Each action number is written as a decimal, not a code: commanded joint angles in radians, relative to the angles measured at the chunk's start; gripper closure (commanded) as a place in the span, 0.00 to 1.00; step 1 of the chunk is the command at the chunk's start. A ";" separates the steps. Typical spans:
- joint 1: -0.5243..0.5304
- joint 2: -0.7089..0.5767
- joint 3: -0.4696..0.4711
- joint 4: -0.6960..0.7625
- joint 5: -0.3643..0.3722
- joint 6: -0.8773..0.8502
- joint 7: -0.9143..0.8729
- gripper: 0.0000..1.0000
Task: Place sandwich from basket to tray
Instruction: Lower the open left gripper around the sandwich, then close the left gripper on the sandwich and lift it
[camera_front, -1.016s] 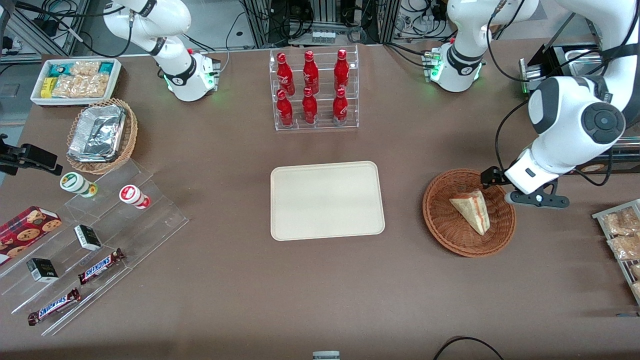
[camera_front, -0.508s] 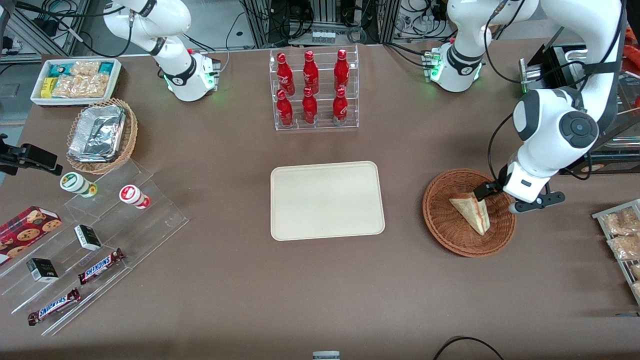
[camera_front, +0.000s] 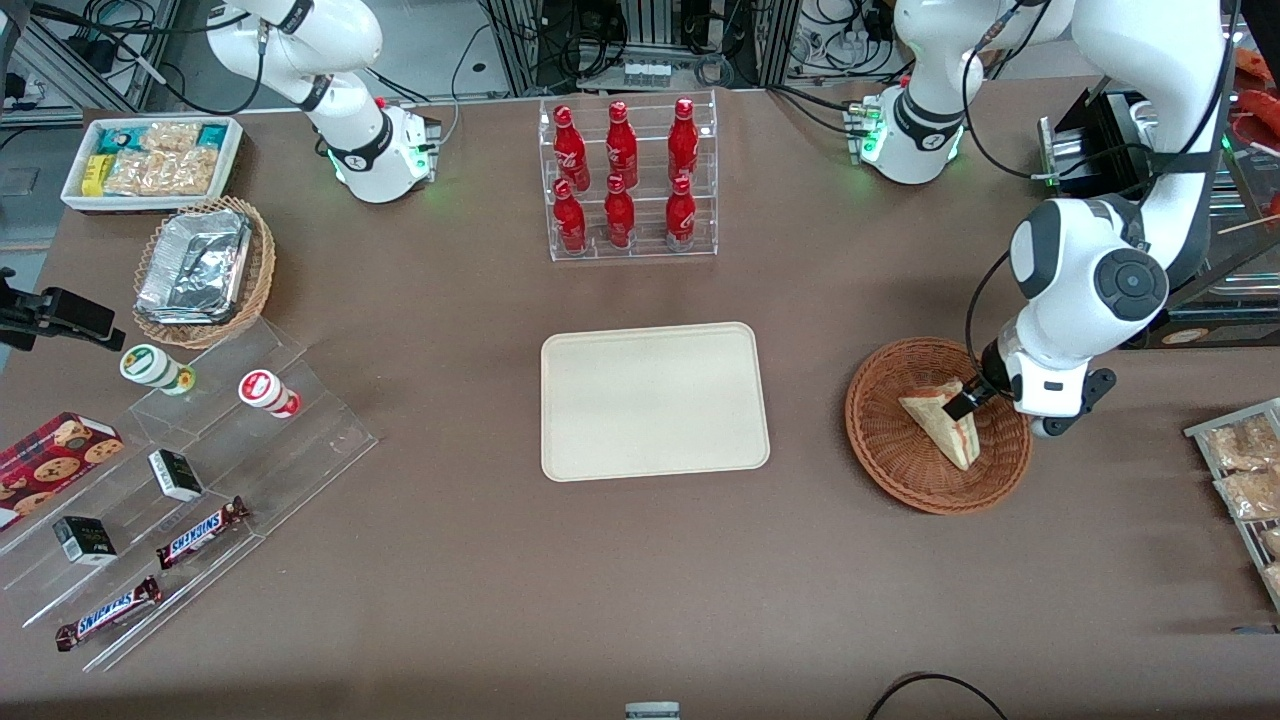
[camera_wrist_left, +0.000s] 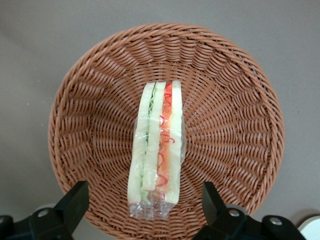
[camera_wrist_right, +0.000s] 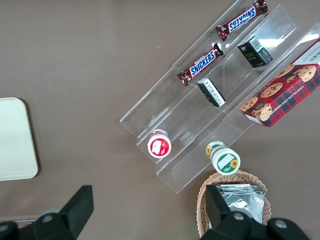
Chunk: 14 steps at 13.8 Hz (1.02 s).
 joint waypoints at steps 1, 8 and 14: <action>0.000 0.028 -0.004 0.035 -0.069 0.003 -0.020 0.00; -0.011 0.088 -0.005 0.047 -0.055 0.006 -0.005 0.00; -0.011 0.139 -0.004 0.062 -0.043 0.035 -0.005 0.00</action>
